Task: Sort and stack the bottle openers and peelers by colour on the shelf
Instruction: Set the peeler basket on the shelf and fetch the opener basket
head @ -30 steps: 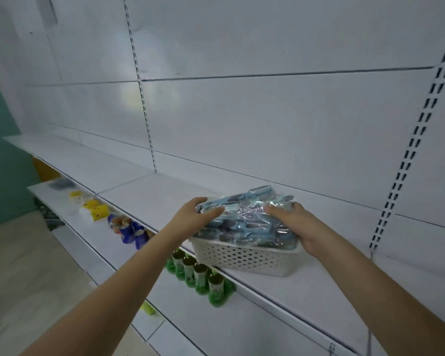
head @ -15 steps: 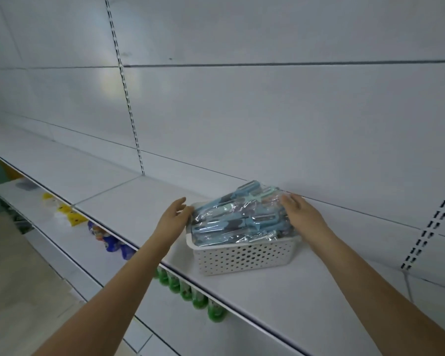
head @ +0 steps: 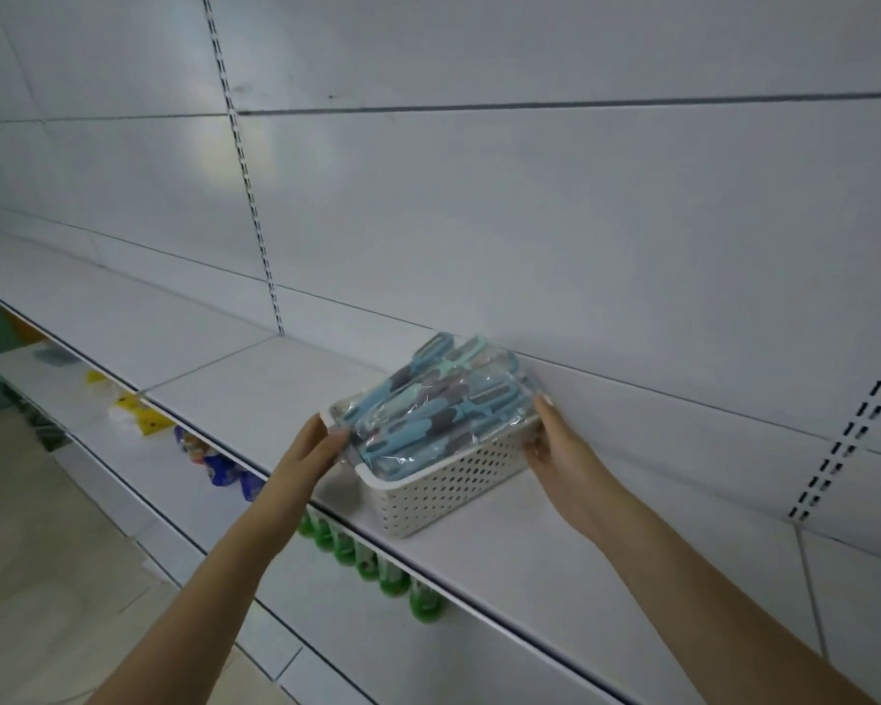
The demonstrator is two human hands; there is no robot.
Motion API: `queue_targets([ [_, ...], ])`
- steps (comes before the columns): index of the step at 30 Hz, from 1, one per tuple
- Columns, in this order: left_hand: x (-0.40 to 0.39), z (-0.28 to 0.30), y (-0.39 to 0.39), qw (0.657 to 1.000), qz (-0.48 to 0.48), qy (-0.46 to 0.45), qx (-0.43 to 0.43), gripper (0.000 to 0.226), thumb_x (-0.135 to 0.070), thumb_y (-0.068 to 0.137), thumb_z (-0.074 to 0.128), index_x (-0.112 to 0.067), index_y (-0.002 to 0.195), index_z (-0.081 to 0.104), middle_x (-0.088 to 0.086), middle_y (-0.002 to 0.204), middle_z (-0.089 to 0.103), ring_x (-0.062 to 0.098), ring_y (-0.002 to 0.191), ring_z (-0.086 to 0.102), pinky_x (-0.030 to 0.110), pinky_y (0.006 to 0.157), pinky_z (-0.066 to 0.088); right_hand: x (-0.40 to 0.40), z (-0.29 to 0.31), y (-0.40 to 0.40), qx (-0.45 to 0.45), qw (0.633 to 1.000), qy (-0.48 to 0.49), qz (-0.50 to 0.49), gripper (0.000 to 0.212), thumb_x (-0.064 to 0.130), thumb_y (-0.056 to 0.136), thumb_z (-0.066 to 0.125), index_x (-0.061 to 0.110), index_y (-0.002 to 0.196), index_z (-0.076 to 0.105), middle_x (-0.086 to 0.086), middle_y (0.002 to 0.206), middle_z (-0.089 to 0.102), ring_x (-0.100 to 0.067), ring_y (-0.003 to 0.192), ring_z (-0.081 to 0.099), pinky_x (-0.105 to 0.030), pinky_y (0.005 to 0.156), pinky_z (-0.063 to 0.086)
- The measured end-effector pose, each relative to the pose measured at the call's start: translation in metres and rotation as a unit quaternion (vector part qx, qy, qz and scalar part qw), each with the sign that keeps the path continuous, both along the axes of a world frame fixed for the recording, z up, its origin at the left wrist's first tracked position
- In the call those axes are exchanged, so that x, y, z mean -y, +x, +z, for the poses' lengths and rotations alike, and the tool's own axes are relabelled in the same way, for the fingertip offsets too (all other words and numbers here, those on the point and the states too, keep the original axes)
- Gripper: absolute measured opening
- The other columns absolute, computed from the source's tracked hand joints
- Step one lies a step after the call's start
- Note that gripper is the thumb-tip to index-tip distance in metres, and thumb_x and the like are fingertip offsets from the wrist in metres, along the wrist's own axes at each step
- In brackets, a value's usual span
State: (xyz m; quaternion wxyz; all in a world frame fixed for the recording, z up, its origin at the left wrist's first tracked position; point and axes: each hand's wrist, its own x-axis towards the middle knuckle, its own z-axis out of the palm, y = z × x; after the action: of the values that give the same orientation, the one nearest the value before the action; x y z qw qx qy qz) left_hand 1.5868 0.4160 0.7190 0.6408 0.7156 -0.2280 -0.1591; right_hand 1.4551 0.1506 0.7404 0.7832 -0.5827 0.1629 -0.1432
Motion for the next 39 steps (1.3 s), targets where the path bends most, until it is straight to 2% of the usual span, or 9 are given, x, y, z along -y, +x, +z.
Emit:
queue_targets([
  [4, -0.019, -0.003, -0.010, 0.999, -0.021, 0.021, 0.019, 0.093, -0.075, 0.063, 0.071, -0.039, 0.142, 0.038, -0.025, 0.136, 0.054, 0.000, 0.122, 0.055, 0.027, 0.097, 0.048, -0.021, 0.001, 0.016, -0.003, 1.000, -0.005, 0.012, 0.036, 0.045, 0.099, 0.045, 0.038, 0.134, 0.045, 0.021, 0.111, 0.063, 0.012, 0.095, 0.056, -0.026, 0.101, 0.038],
  [6, -0.022, -0.004, -0.012, 1.000, -0.012, 0.018, 0.019, 0.109, -0.074, 0.058, 0.077, -0.033, 0.148, 0.030, -0.019, 0.142, 0.049, 0.002, 0.121, 0.055, 0.019, 0.088, 0.053, -0.037, -0.010, 0.017, 0.012, 0.998, -0.033, 0.046, 0.052, 0.054, 0.094, 0.050, 0.041, 0.142, 0.036, 0.018, 0.131, 0.057, 0.008, 0.110, 0.054, -0.029, 0.102, 0.038],
  [10, -0.017, -0.002, -0.010, 1.000, 0.026, 0.001, 0.004, 0.089, -0.053, 0.073, 0.078, -0.030, 0.144, 0.031, -0.009, 0.142, 0.049, 0.004, 0.115, 0.058, 0.015, 0.077, 0.055, -0.049, -0.019, 0.028, 0.030, 0.992, -0.086, 0.086, 0.101, 0.076, 0.069, 0.067, 0.055, 0.149, 0.009, 0.018, 0.159, 0.021, -0.006, 0.140, 0.033, -0.043, 0.119, 0.024],
  [16, 0.001, 0.005, 0.002, 0.998, 0.064, 0.008, 0.017, 0.070, -0.035, 0.082, 0.072, -0.032, 0.140, 0.032, -0.019, 0.127, 0.051, 0.003, 0.113, 0.056, 0.011, 0.072, 0.053, -0.032, -0.009, 0.062, 0.038, 0.991, -0.059, 0.115, 0.085, 0.045, 0.077, 0.073, 0.043, 0.149, 0.027, 0.016, 0.147, 0.044, -0.002, 0.128, 0.046, -0.026, 0.099, 0.041],
  [21, -0.008, 0.008, 0.015, 0.999, 0.025, 0.041, 0.023, 0.103, -0.050, 0.074, 0.075, -0.035, 0.153, 0.012, -0.007, 0.155, 0.034, 0.017, 0.142, 0.036, 0.024, 0.102, 0.045, -0.035, -0.007, 0.076, -0.004, 0.992, -0.084, 0.092, 0.113, 0.061, 0.058, 0.078, 0.042, 0.152, 0.019, 0.015, 0.147, 0.044, -0.011, 0.134, 0.043, -0.043, 0.117, 0.030],
  [24, -0.015, 0.013, 0.003, 0.986, 0.089, 0.100, 0.097, 0.119, -0.067, 0.069, 0.074, -0.036, 0.156, 0.000, -0.010, 0.164, 0.013, 0.011, 0.149, 0.019, 0.038, 0.119, 0.026, -0.037, 0.002, 0.065, -0.021, 0.988, -0.142, 0.050, 0.087, 0.063, 0.072, 0.070, 0.043, 0.147, 0.031, 0.019, 0.139, 0.049, -0.009, 0.131, 0.044, -0.037, 0.113, 0.032],
  [27, -0.009, 0.025, -0.023, 0.940, 0.120, 0.119, 0.296, 0.093, -0.062, 0.083, 0.063, -0.034, 0.156, 0.012, -0.017, 0.156, 0.018, 0.002, 0.145, 0.019, 0.025, 0.115, 0.027, -0.025, 0.011, 0.047, -0.030, 0.967, -0.246, -0.057, 0.069, 0.052, 0.091, 0.058, 0.029, 0.151, 0.032, 0.016, 0.142, 0.041, -0.007, 0.131, 0.039, -0.031, 0.110, 0.031],
  [31, 0.040, 0.054, -0.060, 0.900, 0.007, 0.076, 0.429, 0.069, -0.051, 0.088, 0.057, -0.030, 0.150, 0.033, -0.014, 0.146, 0.033, 0.002, 0.139, 0.030, 0.022, 0.110, 0.036, 0.000, 0.030, 0.004, -0.043, 0.911, -0.367, -0.181, 0.071, 0.054, 0.092, 0.053, 0.023, 0.151, 0.030, 0.005, 0.156, 0.033, -0.011, 0.143, 0.031, -0.038, 0.119, 0.026],
  [39, 0.160, 0.033, -0.158, 0.879, -0.256, 0.067, 0.397, 0.068, -0.063, 0.090, 0.050, -0.038, 0.150, 0.029, -0.022, 0.146, 0.037, -0.007, 0.131, 0.034, 0.006, 0.103, 0.025, 0.061, 0.055, -0.161, -0.144, 0.823, -0.406, -0.369, 0.079, 0.062, 0.090, 0.050, 0.025, 0.154, 0.024, 0.007, 0.159, 0.027, -0.013, 0.145, 0.027, -0.038, 0.119, 0.023],
])
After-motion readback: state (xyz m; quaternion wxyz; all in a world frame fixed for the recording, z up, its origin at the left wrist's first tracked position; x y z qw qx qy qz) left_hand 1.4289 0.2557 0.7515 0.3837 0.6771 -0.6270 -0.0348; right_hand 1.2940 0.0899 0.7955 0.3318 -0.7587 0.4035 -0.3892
